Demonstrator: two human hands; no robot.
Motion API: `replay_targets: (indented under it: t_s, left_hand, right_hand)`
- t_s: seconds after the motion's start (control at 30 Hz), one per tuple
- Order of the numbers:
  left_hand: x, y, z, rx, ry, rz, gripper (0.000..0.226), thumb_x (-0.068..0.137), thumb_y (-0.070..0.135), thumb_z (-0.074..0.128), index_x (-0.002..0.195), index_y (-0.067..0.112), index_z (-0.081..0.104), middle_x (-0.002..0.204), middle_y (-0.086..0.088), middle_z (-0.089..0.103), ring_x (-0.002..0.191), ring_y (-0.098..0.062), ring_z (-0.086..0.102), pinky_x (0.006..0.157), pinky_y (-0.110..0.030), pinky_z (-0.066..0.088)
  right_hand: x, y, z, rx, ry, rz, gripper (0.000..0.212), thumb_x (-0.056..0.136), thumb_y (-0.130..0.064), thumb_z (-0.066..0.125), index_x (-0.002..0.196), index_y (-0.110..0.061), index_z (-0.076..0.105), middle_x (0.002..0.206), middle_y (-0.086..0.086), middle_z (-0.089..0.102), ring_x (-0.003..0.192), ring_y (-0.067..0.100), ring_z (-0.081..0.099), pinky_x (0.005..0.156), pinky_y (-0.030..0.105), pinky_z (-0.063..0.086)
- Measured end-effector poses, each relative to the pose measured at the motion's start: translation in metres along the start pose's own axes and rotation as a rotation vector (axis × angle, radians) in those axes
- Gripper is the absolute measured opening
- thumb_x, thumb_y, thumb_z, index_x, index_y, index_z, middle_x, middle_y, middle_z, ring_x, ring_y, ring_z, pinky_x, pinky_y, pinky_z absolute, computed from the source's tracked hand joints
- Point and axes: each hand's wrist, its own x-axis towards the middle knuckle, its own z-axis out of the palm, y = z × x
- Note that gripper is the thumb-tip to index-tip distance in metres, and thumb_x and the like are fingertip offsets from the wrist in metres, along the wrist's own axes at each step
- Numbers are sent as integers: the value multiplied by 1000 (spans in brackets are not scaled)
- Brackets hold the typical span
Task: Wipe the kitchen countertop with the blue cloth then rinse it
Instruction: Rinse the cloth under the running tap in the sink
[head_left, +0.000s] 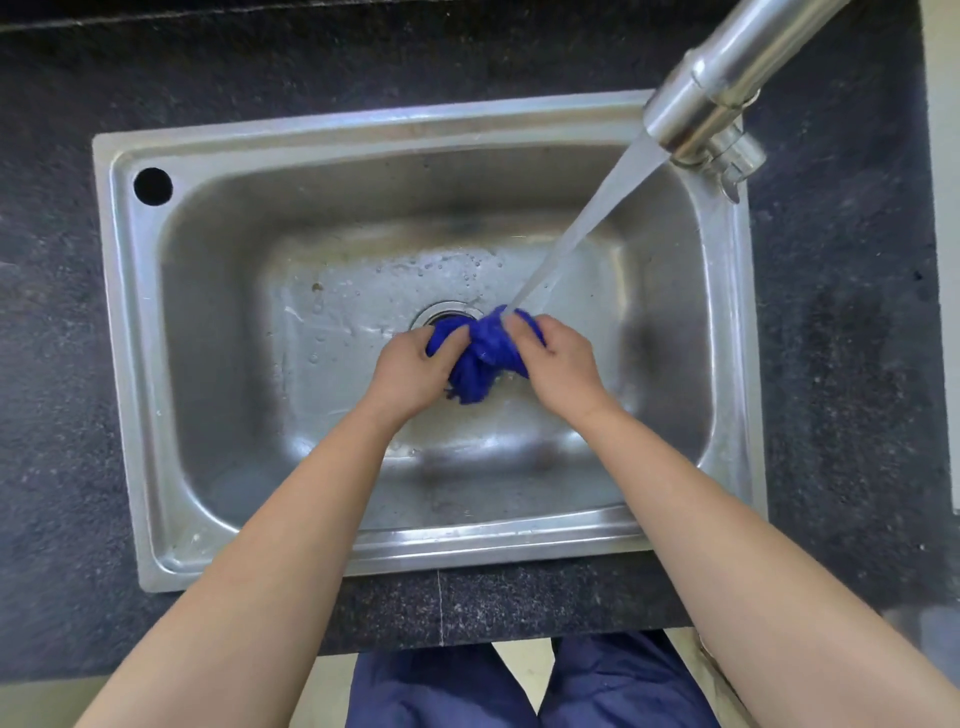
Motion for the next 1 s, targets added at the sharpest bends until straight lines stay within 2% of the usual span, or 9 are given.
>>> replay_targets:
  t_s: [0.13,0.2,0.33,0.5,0.63,0.73,0.87,0.93,1.0]
  left_hand:
    - [-3,-3,7,-176,82,-56,48,98,47,53,64,13,54,63,0,58,61,-14,53,66,-28,45]
    - [2,-13,13,-78,66,-14,33,93,45,60,82,15,62,87,-10,62,83,-21,59,79,-34,49]
    - [5,-26,25,154,29,133,61,84,24,72,135,7,45,139,-17,40,130,-24,37,113,-43,35]
    - [16,-14,36,105,123,91,102,85,40,69,156,26,-2,150,-8,28,123,-23,51,103,-42,45]
    - [31,10,34,407,69,74,38,99,12,46,136,7,48,127,-22,54,111,-37,55,83,-31,39]
    - [27,15,28,464,28,70,27,103,19,43,117,1,58,115,-21,64,107,-38,58,76,-31,35]
    - [-2,17,19,287,84,105,36,101,40,50,99,9,68,92,-10,70,88,-32,61,70,-31,39]
    - [-15,15,14,290,57,115,27,97,31,57,84,8,61,85,-11,61,88,-34,58,68,-29,34]
    - [-30,13,7,475,-114,67,17,92,19,58,105,11,64,113,-19,54,112,-39,50,85,-30,39]
  right_hand:
    - [4,4,-21,-28,240,8,38,99,-46,54,70,-20,53,70,-2,53,66,14,47,66,26,38]
    - [7,10,-25,-175,223,-12,26,96,-39,60,117,-24,62,113,3,57,98,16,54,90,26,42]
    - [8,19,-16,-496,-55,-106,84,87,-7,59,158,-28,19,164,10,3,143,33,20,117,33,23]
    - [13,24,2,-714,-103,-197,82,90,0,55,159,-19,14,166,7,-5,137,38,20,113,38,33]
    - [22,12,0,-527,-14,-260,55,91,0,49,145,-14,48,142,14,44,117,35,51,96,30,40]
    - [23,-4,-11,-489,-57,-196,30,98,-10,47,125,-11,61,117,17,63,106,36,59,86,31,41]
    - [4,-3,-16,-503,-41,-64,38,104,-45,42,104,-9,55,103,19,66,97,38,59,76,35,39]
    - [-10,0,-18,-505,-133,-79,26,99,-38,55,104,-12,54,105,14,62,99,34,59,77,34,40]
    - [-25,0,-28,-568,-330,-119,41,89,-20,65,129,-16,54,132,14,49,120,33,54,94,31,41]
